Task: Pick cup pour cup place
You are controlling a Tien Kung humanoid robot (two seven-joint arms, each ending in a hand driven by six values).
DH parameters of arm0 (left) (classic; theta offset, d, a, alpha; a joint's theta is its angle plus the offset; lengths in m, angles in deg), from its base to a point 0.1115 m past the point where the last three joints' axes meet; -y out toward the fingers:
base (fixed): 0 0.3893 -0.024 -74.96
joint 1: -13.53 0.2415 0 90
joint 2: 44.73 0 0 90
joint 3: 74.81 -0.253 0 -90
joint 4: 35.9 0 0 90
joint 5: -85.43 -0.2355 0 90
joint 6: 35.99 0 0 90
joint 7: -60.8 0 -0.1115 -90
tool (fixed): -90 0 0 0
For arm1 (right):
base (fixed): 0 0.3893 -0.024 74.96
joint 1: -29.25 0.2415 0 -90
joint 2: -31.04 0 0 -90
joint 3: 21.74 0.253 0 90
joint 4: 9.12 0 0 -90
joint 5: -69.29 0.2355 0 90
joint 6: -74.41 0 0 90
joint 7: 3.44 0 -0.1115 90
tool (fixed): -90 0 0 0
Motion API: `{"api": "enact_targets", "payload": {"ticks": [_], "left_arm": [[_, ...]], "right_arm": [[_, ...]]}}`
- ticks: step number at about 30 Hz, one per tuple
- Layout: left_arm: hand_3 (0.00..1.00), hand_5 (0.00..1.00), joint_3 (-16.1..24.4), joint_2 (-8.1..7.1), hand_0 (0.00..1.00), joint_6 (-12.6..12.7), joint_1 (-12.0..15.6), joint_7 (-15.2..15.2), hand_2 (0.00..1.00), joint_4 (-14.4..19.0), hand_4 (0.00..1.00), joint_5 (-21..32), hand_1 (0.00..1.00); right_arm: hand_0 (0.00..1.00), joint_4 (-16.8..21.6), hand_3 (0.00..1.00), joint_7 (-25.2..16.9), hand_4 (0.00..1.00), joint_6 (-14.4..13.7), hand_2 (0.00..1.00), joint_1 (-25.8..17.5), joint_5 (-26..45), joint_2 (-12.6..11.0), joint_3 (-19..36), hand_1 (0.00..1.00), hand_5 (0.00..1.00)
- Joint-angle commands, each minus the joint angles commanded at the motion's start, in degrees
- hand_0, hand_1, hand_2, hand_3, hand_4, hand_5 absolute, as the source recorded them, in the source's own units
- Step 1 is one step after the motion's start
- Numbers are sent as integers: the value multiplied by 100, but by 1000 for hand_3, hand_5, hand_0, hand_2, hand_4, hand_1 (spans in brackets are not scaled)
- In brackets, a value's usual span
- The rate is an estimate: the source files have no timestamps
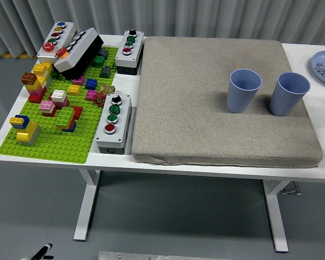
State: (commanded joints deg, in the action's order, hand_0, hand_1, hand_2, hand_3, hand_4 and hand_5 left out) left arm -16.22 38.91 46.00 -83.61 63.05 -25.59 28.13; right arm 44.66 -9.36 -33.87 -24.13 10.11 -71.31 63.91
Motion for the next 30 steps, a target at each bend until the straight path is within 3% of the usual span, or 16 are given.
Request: {"api": "enact_targets", "payload": {"ticks": [17, 30], "left_arm": [[807, 992, -2, 22, 875, -40, 149, 46, 933, 0, 650, 408, 854], [803, 992, 184, 18, 874, -66, 149, -2, 932, 0, 653, 292, 848]], "right_arm": [[876, 234, 848, 48, 785, 7, 846, -122, -85, 11, -107, 806, 998], [875, 231, 849, 49, 784, 17, 845, -111, -83, 8, -45, 806, 998]]}}
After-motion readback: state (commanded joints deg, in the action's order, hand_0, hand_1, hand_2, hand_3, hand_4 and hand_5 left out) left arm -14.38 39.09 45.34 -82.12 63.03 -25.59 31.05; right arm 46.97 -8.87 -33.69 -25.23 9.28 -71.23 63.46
